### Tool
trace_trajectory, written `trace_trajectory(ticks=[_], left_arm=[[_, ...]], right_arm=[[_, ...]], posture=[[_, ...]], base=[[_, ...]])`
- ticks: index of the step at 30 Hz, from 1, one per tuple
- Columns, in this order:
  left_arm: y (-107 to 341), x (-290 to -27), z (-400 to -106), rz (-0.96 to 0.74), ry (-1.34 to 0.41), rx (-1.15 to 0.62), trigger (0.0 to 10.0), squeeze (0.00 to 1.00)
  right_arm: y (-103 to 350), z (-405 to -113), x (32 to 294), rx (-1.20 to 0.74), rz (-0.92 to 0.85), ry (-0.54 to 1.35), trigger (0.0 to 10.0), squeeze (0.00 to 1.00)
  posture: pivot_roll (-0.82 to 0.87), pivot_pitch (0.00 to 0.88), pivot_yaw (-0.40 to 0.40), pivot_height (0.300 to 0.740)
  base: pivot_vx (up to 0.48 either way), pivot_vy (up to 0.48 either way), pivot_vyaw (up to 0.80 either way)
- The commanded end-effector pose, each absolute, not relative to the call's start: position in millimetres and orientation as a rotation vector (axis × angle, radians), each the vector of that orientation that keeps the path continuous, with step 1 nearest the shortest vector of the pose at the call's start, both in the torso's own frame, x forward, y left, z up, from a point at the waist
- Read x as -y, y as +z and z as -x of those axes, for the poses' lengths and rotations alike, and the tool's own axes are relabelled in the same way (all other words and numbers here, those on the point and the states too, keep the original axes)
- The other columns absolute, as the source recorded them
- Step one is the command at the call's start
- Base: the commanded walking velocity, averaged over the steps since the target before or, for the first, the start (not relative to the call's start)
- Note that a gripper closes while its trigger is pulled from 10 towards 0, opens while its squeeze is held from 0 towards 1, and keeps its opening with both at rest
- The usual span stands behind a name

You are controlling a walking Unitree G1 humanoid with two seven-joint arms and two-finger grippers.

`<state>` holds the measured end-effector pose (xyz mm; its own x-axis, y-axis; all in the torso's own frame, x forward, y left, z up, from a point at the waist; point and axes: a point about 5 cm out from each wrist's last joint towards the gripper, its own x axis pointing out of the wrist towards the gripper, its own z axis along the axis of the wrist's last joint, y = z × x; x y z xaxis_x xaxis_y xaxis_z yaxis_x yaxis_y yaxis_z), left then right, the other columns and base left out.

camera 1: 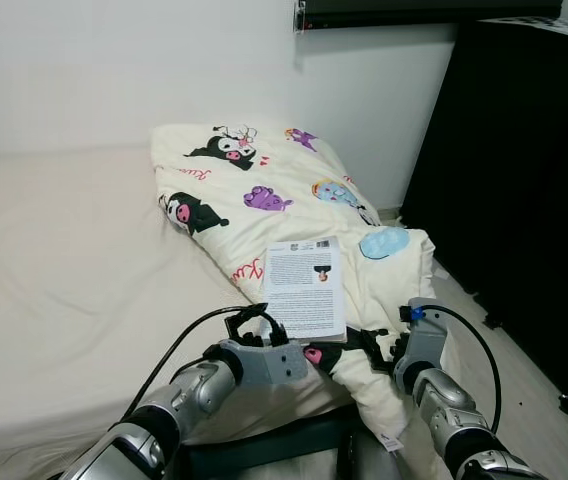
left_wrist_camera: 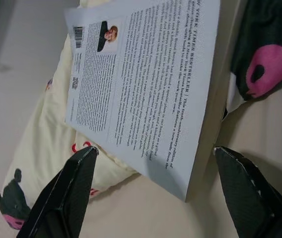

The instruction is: Clean up the room

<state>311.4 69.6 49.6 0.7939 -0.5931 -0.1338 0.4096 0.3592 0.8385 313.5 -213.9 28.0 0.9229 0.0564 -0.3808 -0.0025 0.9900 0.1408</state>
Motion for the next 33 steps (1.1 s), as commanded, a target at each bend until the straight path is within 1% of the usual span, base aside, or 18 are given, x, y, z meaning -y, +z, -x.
trace_trajectory(ticks=[1,10,12,15,19,25,26,28,33], left_arm=[[50,-75,-314,-1.069,-0.649,0.207,10.0,0.00],[39,-57,-308,-1.148,-0.656,0.179,10.0,0.00],[37,-52,-307,-1.172,-0.667,0.177,10.0,0.00],[31,-39,-298,-1.187,-0.731,0.189,10.0,0.00],[31,-32,-296,-1.198,-0.727,0.210,10.0,0.00],[41,-20,-302,-1.267,-0.626,0.298,10.0,0.00],[41,-20,-302,-1.267,-0.626,0.298,10.0,0.00],[47,-20,-308,-1.291,-0.572,0.314,10.0,0.00],[50,-21,-313,-1.331,-0.537,0.306,10.0,0.00]], right_arm=[[22,-307,223,-0.421,-0.155,-0.015,10.0,0.00],[27,-310,227,-0.400,-0.159,-0.029,10.0,0.00],[28,-311,227,-0.397,-0.156,-0.028,10.0,0.00],[32,-313,228,-0.389,-0.149,-0.026,10.0,0.00],[35,-315,230,-0.381,-0.144,-0.026,10.0,0.00],[37,-316,233,-0.368,-0.139,-0.028,10.0,0.00],[37,-316,233,-0.368,-0.139,-0.028,10.0,0.00],[38,-316,233,-0.364,-0.138,-0.028,10.0,0.00],[40,-317,234,-0.357,-0.134,-0.028,10.0,0.00]], posture=[[-0.06,0.007,-0.028,0.502],[-0.07,0.013,-0.034,0.502],[-0.07,0.013,-0.034,0.502],[-0.08,0.013,-0.037,0.502],[-0.09,0.013,-0.037,0.502],[-0.11,0.012,-0.035,0.502],[-0.11,0.012,-0.035,0.502],[-0.12,0.011,-0.035,0.502],[-0.13,0.014,-0.031,0.502]], base=[[0.000,0.000,0.00],[0.000,0.000,0.00],[0.000,0.000,0.00],[0.000,0.000,0.00],[0.000,0.000,0.00],[0.000,0.000,0.00],[0.000,0.000,0.00],[0.000,0.000,0.00],[0.000,0.000,0.00]])
